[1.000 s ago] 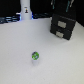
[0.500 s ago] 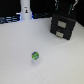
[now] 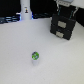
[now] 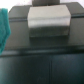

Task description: Open the kcup holder, insert the kcup into the holder, and close the kcup holder

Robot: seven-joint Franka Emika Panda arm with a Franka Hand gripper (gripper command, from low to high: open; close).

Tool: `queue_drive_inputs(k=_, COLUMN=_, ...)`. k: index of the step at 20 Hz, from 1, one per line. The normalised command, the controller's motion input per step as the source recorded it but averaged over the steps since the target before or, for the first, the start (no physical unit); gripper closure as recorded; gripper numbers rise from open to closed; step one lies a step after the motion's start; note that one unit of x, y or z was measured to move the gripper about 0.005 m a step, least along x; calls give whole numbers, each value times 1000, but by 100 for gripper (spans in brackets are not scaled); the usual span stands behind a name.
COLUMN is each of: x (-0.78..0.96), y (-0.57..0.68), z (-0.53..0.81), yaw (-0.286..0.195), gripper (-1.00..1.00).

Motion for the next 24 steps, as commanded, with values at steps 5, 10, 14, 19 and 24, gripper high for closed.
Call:
queue_drive_inputs(k=5, x=-154, y=155, z=-427, yaw=-31, gripper=-100)
queue_drive_inputs(k=10, x=-314, y=59, z=-380, yaw=-17, gripper=-100)
queue_drive_inputs(k=14, x=-379, y=23, z=-362, yaw=-3, gripper=-100)
queue_drive_inputs(k=19, x=-380, y=40, z=-241, yaw=-7, gripper=100)
queue_drive_inputs(k=24, x=-269, y=56, z=-63, yaw=-11, gripper=100)
